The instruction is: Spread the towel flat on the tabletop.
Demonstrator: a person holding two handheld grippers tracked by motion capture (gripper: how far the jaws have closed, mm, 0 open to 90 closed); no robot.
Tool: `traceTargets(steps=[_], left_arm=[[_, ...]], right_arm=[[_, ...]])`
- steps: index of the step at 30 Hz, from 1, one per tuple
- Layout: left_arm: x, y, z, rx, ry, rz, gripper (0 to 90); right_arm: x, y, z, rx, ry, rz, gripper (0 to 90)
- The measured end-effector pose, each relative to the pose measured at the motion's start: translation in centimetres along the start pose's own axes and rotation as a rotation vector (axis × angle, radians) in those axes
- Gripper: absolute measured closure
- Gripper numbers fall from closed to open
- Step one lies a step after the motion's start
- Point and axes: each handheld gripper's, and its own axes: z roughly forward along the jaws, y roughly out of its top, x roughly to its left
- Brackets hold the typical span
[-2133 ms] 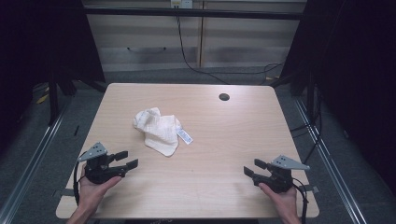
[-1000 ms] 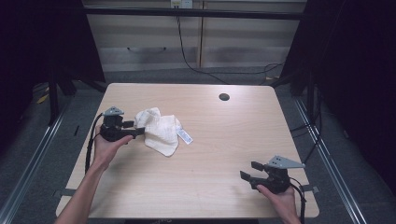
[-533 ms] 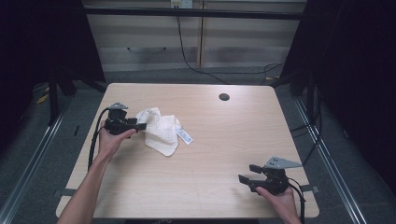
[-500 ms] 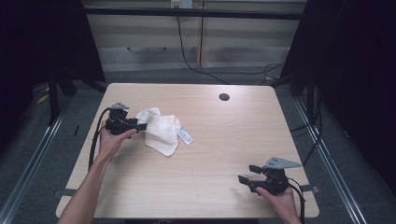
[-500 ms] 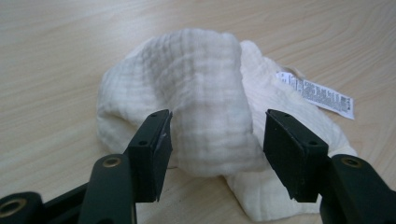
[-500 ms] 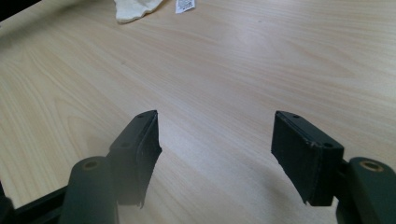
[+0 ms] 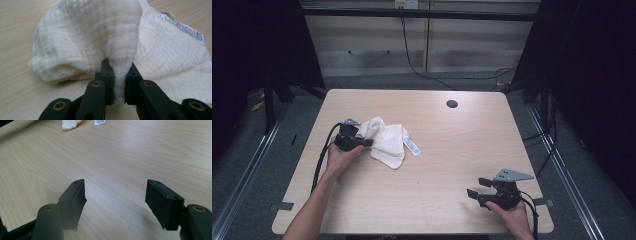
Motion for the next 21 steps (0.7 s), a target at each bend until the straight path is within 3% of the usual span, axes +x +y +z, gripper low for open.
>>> traceTargets(steps=[10, 13, 18, 21], left_arm=[[-1.5, -1.1, 0.0, -0.013, -0.008, 0.034, 81.6], [-1.9, -1.4, -0.1, -0.014, -0.023, 0.026, 81.5], [-3.2, -1.8, -0.6, 0.013, -0.011, 0.071, 81.4], [-3.9, -2.4, -1.0, 0.019, -0.024, 0.09, 81.3]], right_arm=[[0.3, 0.1, 0.3, 0.01, -0.001, -0.004, 32.5], [0.4, 0.1, 0.4, 0.011, 0.0, -0.006, 32.5], [0.6, 0.3, 0.3, 0.003, -0.001, -0.012, 32.5], [0.7, 0.4, 0.5, 0.01, -0.015, -0.008, 29.6]])
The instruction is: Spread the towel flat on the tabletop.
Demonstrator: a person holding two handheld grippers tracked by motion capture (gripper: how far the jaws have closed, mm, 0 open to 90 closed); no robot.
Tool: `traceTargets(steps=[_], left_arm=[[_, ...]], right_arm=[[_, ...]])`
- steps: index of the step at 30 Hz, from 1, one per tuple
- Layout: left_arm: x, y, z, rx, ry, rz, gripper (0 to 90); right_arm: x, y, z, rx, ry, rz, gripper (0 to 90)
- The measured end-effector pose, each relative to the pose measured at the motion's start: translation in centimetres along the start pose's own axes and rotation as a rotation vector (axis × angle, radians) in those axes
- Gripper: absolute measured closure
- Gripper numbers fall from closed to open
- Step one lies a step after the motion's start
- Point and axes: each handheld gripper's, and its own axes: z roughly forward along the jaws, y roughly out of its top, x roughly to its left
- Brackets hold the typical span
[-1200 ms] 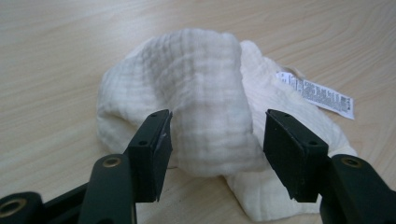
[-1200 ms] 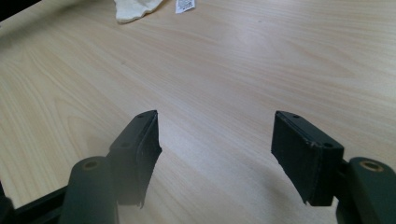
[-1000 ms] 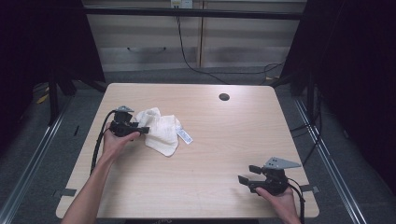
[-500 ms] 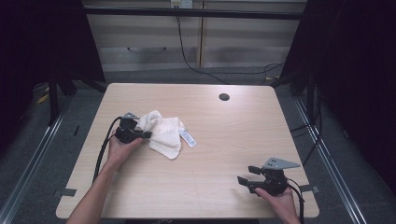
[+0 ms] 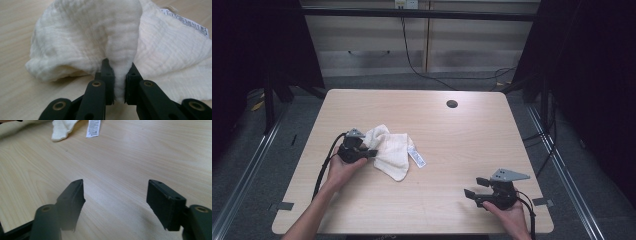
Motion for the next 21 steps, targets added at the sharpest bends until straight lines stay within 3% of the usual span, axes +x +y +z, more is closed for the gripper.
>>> traceTargets(steps=[7, 12, 16, 21], left_arm=[[-2.1, -1.2, -0.7, 0.006, -0.049, 0.015, 81.3], [-3.7, -1.2, -0.3, 0.01, -0.073, 0.018, 81.2], [-4.9, -1.1, 0.2, 0.01, -0.086, 0.022, 81.1], [-6.1, -1.0, 0.5, 0.013, -0.08, 0.064, 77.3]], right_arm=[[0.3, 0.3, 0.2, 0.008, 0.004, -0.007, 30.2], [0.7, 0.8, 0.7, 0.02, 0.024, -0.015, 35.2], [1.7, 1.5, 1.6, 0.023, 0.089, -0.053, 41.3], [3.6, 3.2, 3.8, 0.044, 0.161, -0.11, 42.8]])
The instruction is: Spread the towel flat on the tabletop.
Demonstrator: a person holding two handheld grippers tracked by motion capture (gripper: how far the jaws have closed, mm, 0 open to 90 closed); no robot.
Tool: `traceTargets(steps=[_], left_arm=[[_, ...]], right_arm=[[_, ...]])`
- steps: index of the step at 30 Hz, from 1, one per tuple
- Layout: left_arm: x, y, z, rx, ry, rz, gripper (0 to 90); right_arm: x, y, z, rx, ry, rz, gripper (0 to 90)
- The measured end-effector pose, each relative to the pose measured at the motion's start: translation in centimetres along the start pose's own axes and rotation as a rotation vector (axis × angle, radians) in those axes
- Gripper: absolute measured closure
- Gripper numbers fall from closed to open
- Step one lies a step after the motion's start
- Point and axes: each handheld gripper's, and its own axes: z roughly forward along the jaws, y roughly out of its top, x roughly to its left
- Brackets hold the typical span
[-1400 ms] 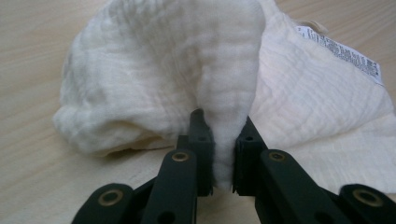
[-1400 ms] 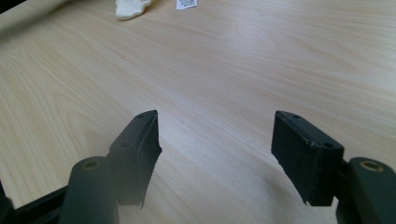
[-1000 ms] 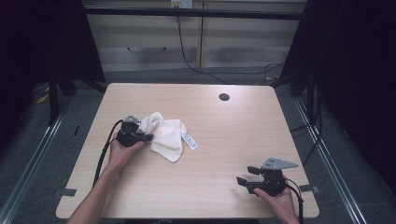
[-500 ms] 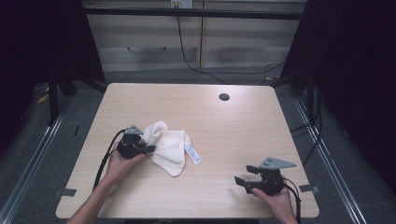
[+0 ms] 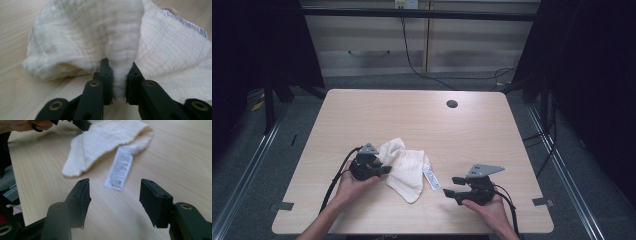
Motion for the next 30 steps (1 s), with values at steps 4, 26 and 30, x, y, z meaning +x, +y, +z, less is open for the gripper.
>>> traceTargets(steps=[4, 26, 30], left_arm=[[0.2, 0.0, -0.1, -0.01, -0.002, 0.004, 65.2], [2.2, -0.9, -4.6, -0.127, 0.029, -0.047, 37.4], [2.5, -1.0, -4.7, -0.13, 0.03, -0.056, 37.4]], right_arm=[[1.1, 1.5, 2.0, 0.023, 0.065, -0.049, 45.4], [4.2, 2.7, 9.0, 0.131, 0.245, -0.183, 67.0], [4.5, 2.5, 9.3, 0.136, 0.252, -0.21, 62.2]])
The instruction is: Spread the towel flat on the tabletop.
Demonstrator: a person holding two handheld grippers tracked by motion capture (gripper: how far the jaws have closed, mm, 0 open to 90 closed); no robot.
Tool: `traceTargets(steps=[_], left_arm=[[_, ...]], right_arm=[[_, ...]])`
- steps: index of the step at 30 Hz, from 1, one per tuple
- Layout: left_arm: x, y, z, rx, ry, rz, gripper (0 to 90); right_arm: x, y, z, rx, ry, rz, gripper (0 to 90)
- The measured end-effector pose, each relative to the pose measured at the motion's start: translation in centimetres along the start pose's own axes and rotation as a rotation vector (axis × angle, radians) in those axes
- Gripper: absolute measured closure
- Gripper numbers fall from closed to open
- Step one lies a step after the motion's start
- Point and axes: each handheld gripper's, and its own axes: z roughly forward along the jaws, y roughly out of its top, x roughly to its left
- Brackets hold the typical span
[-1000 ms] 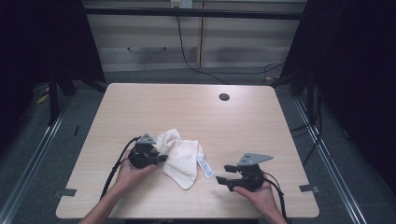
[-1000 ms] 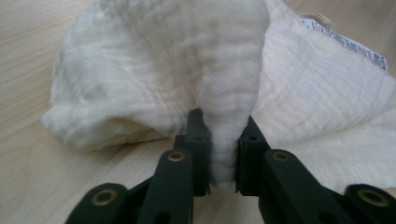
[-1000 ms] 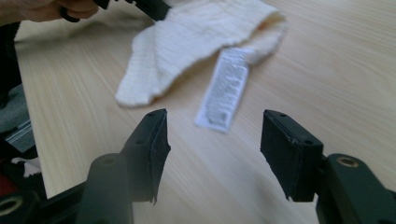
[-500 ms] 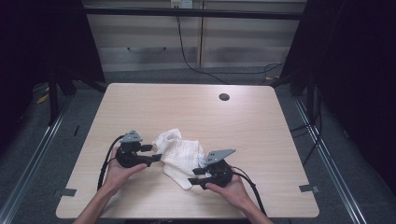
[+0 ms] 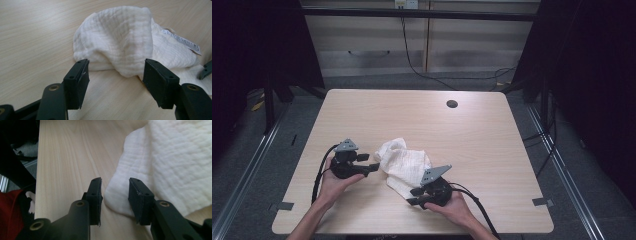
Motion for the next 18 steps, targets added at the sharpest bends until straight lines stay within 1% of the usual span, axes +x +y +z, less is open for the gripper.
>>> traceTargets(steps=[2, 3, 4, 6, 8, 10, 11, 12, 14, 16, 18], left_arm=[[0.12, -0.04, -0.01, 0.005, 0.009, -0.008, 37.4], [0.2, -0.06, -0.03, 0.006, 0.009, -0.007, 37.4], [0.24, -0.08, -0.05, 0.006, 0.006, -0.011, 37.3], [0.32, -0.08, -0.14, 0.0, 0.005, -0.02, 37.3], [0.42, -0.07, -0.24, -0.005, 0.009, -0.022, 37.3], [0.53, -0.08, -0.31, -0.003, 0.012, -0.027, 37.4], [0.56, -0.09, -0.31, -0.005, 0.016, -0.031, 37.3], [0.57, -0.1, -0.32, -0.007, 0.011, -0.037, 37.3], [0.52, -0.08, -0.36, -0.013, 0.004, -0.039, 37.3], [0.52, -0.03, -0.46, -0.015, 0.003, -0.035, 37.4], [0.59, -0.02, -0.53, -0.02, 0.002, -0.039, 37.4]], right_arm=[[0.21, -0.05, 0.26, 0.001, -0.005, -0.012, 61.2], [0.31, 0.01, 0.34, 0.004, -0.006, -0.017, 62.2], [0.37, 0.08, 0.38, 0.009, -0.019, -0.033, 63.4], [0.51, 0.1, 0.38, 0.014, -0.043, -0.043, 68.7], [0.54, 0.02, 0.39, 0.007, -0.057, -0.05, 71.5], [0.5, -0.01, 0.39, 0.004, -0.081, -0.043, 80.9], [0.39, -0.02, 0.34, 0.006, -0.087, -0.034, 83.6], [0.2, -0.08, 0.34, -0.001, -0.079, -0.019, 84.8], [-0.01, -0.17, 0.27, -0.006, -0.068, -0.003, 86.0], [-0.1, -0.07, 0.13, 0.006, -0.068, -0.008, 86.6], [-0.32, 0.02, -0.17, 0.007, -0.06, 0.001, 86.8]])
